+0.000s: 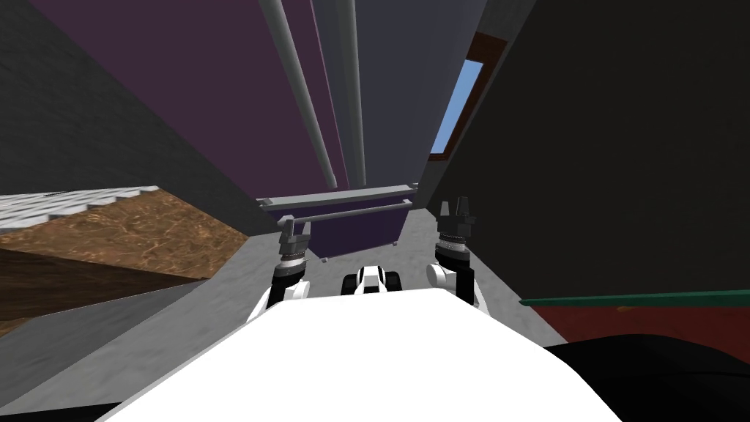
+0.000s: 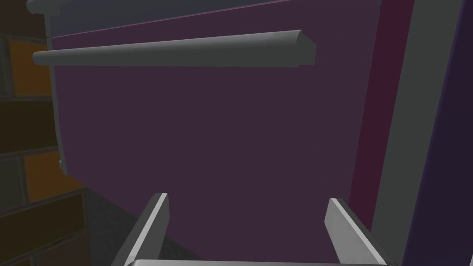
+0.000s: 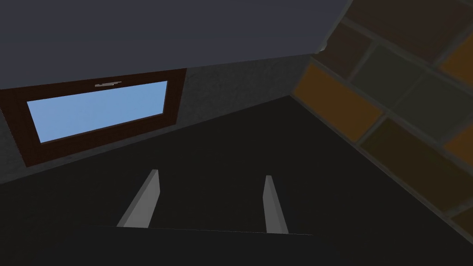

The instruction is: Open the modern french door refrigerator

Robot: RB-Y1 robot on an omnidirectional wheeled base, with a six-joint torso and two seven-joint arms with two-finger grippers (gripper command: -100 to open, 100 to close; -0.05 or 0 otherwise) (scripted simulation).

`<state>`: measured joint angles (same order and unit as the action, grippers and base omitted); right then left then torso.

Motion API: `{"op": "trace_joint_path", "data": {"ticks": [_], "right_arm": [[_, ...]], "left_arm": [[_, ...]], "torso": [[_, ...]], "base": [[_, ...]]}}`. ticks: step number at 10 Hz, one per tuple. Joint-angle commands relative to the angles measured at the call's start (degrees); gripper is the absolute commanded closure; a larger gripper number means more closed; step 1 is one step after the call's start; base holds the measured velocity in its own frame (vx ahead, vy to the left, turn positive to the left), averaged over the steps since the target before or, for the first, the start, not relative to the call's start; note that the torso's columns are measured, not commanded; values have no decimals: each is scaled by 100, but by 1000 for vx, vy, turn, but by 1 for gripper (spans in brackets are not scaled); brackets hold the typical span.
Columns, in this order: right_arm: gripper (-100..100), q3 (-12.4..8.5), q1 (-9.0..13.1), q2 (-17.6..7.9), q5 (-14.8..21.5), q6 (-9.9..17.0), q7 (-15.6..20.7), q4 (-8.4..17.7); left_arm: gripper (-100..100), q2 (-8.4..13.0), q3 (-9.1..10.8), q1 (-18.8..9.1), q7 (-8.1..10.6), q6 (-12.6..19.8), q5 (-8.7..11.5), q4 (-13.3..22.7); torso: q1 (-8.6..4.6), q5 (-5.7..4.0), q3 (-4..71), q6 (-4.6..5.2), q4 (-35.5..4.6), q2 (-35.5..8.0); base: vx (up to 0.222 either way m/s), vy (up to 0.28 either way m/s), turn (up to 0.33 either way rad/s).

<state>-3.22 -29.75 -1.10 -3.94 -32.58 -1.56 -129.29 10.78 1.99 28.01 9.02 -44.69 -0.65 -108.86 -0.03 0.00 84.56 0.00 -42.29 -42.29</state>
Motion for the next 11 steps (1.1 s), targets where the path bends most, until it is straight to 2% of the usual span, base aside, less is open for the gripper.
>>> {"op": "trace_joint_path", "data": {"ticks": [1,4,6,7,9,10,11], "right_arm": [[0,0,0,0,0,0,0,0],[0,0,0,0,0,0,0,0],[0,0,0,0,0,0,0,0],[0,0,0,0,0,0,0,0],[0,0,0,0,0,0,0,0],[0,0,0,0,0,0,0,0],[0,0,0,0,0,0,0,0]], "left_arm": [[-100,-20,7,-27,14,-424,30,487],[-100,-24,16,-50,24,-578,45,796],[-100,-32,35,-95,44,-894,76,1173],[-100,-32,35,-95,44,-894,76,1249],[-100,-46,55,-141,64,-1214,108,1612],[-100,-46,55,-141,64,-1214,108,1706],[-100,-58,64,-164,74,-1374,124,1933]], "torso": [[0,0,8,0,4,12],[4,1,-6,0,-3,-12],[4,1,-4,0,-2,-7],[1,0,6,0,3,10],[2,0,1,0,1,1],[-1,-1,1,0,1,0],[4,0,-1,0,0,-3]], "base": [[132,-28,12],[73,-22,6],[82,-22,10],[81,-23,6],[79,-32,9],[73,-26,8],[81,-28,5]]}}
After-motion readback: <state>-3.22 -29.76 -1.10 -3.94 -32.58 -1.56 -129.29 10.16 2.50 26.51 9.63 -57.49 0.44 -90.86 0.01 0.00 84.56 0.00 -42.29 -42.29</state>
